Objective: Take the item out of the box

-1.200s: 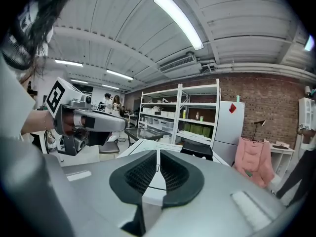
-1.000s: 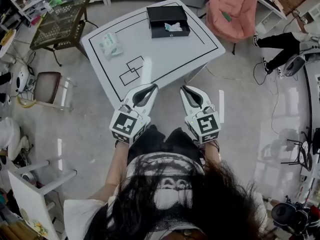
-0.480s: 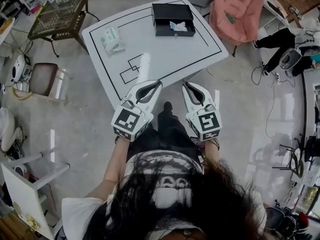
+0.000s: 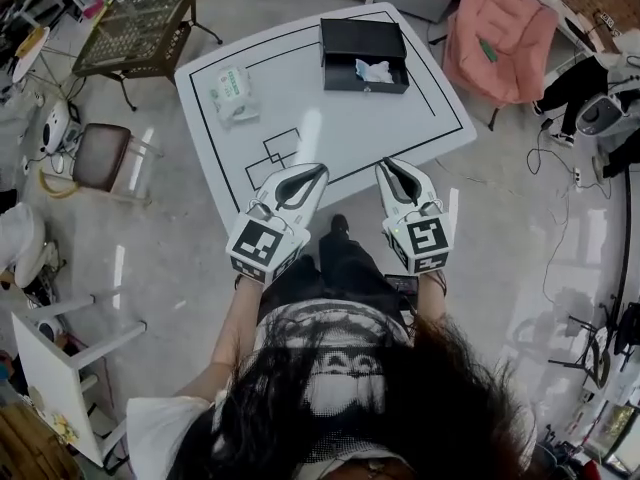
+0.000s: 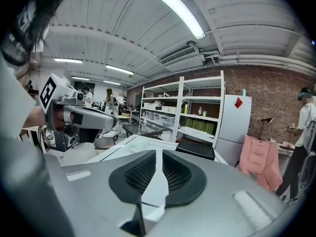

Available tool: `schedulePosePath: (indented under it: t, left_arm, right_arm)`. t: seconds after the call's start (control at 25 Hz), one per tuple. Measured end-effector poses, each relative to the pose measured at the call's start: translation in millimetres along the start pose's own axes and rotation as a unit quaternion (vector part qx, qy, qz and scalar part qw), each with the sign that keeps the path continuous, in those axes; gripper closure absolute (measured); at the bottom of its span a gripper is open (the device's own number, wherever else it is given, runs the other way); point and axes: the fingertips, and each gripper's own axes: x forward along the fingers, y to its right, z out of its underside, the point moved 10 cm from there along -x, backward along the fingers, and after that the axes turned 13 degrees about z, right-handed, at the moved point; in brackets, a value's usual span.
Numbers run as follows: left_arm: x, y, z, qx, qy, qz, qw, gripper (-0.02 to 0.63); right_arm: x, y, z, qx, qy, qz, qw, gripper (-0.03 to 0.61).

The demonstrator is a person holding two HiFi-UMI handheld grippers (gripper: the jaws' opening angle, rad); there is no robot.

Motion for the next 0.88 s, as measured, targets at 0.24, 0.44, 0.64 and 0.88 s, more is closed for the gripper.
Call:
schedulePosePath:
  t: [0.24, 0.44, 0.64, 0.88]
  left_arm:
    - [57, -36, -8, -0.024, 0.0, -0.022, 0.9995, 0.614]
    - [100, -57, -23, -0.023, 0.0, -0.038, 0.999, 0.614]
    - [131, -71, -32, -0.02, 0.002, -0.053, 0.9984, 0.614]
    - [153, -82, -38, -0.013, -0.006, -0.067, 0.9976, 0.614]
  right_arm:
    - [55, 56, 10, -0.01, -0.011, -0.019, 1.0, 0.552]
    - [99, 102, 15, -0.023, -0.021, -0.036, 0.999, 0.548]
    - [142, 139, 22, -0.035, -0.03, -0.047, 0.998, 0.545]
    - [197, 173, 35, -0.043, -0.054, -0.074, 0.995, 0.545]
